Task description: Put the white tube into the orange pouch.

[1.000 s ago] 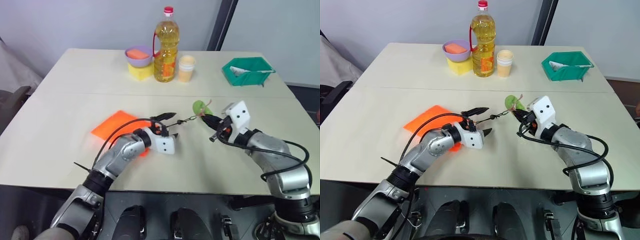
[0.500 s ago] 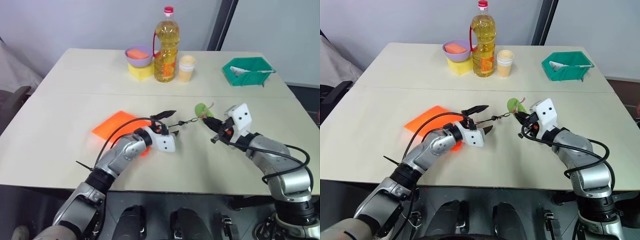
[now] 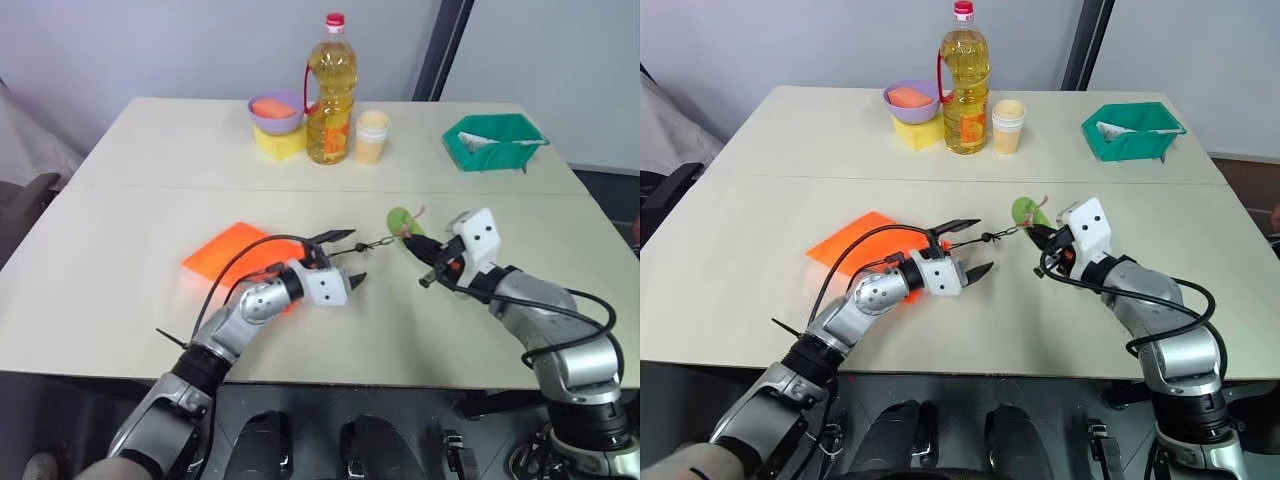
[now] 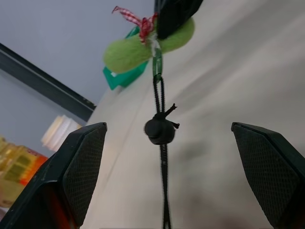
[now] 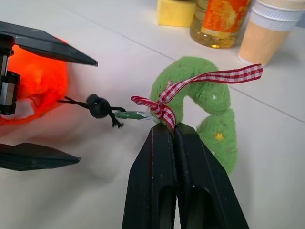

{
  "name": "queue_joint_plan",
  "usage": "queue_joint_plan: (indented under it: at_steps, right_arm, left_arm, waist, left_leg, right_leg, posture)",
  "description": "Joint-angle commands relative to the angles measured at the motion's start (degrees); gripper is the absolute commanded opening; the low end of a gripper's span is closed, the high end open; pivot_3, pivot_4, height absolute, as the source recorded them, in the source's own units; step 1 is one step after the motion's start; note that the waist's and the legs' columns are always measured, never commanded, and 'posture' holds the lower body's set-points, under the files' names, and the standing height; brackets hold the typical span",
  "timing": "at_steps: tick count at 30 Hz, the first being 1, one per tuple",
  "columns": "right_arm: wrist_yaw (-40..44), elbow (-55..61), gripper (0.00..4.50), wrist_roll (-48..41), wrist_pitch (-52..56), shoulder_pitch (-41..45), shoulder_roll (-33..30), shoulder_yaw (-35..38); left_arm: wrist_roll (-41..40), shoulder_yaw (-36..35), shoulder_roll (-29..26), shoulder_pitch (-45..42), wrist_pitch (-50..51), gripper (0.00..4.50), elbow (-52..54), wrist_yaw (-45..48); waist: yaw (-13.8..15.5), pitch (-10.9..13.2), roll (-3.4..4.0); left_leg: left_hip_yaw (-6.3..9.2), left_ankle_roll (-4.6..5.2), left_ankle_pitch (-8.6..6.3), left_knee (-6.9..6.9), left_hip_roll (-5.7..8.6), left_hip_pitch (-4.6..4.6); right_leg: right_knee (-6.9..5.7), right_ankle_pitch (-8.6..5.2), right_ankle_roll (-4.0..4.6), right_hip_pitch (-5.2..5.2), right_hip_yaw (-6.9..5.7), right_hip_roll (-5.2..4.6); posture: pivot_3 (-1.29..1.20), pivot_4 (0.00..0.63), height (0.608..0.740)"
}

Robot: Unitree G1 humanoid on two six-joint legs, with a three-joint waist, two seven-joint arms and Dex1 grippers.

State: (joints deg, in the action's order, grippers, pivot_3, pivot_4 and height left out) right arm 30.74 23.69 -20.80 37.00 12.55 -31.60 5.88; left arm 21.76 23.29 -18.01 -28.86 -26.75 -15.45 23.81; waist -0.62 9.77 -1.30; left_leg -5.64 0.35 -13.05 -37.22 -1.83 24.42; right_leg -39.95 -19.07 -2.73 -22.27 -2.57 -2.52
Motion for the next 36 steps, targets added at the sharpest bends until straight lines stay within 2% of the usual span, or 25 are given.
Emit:
queue_joint_plan:
  at_steps: [1,9,17,26,32,36]
  right_arm:
    - [0.06,1.43,0.00,0.13,-1.51,0.10,-0.37,0.47]
    - [0.51,1.02,0.00,0.11,-1.94,0.34,-0.33,0.32]
    - [0.16,0.93,0.00,-3.77,-0.23,0.55,1.13,2.71]
    - [-0.93,0.54,0.00,-6.59,0.96,1.17,2.02,4.31]
    - [-1.04,0.80,0.00,-7.38,1.43,0.95,1.56,4.09]
    - [-1.07,0.73,0.00,-7.71,1.69,1.06,1.17,4.24]
  left_arm:
    - [2.64,0.19,-1.98,-0.34,-3.93,4.47,2.44,-1.09]
    - [14.00,1.73,-2.36,-2.92,-5.82,4.47,1.40,-8.75]
    - [26.42,4.48,-3.43,-6.54,-6.35,4.47,1.00,-17.47]
    - [27.97,5.46,-2.94,-6.38,-5.53,4.47,-0.33,-20.06]
    - [23.77,4.10,-1.54,-4.17,-2.95,4.47,-1.50,-18.66]
    - [23.81,4.64,-1.78,-3.14,-3.33,4.47,-0.82,-18.96]
  waist:
    - [0.00,0.00,0.00]
    - [0.06,0.00,0.00]
    - [0.04,0.00,0.00]
    - [0.02,0.00,0.00]
    - [0.02,0.00,0.00]
    - [0.03,0.00,0.00]
  left_leg:
    - [0.00,0.00,0.00,0.00,0.00,0.00]
    - [0.00,0.01,0.00,0.00,0.01,0.01]
    - [-0.01,0.01,0.00,0.02,0.00,0.01]
    - [-0.02,0.01,-0.01,0.02,0.00,0.01]
    - [-0.02,0.01,0.00,0.03,0.00,0.01]
    - [-0.02,0.01,0.00,0.03,0.00,0.01]
  right_leg:
    - [0.00,0.00,0.00,0.00,0.00,0.00]
    - [0.00,0.00,0.00,0.00,0.00,0.00]
    - [0.00,0.00,0.00,-0.02,0.00,0.00]
    - [0.00,0.00,0.00,-0.03,0.01,0.00]
    - [0.00,0.00,0.00,-0.03,0.01,0.00]
    - [0.00,0.00,0.00,-0.04,0.01,-0.01]
  posture:
    - [0.00,0.150,0.737]
    - [0.00,0.150,0.737]
    - [0.00,0.150,0.737]
    - [0.00,0.150,0.737]
    - [0.00,0.150,0.737]
    - [0.00,0.150,0.737]
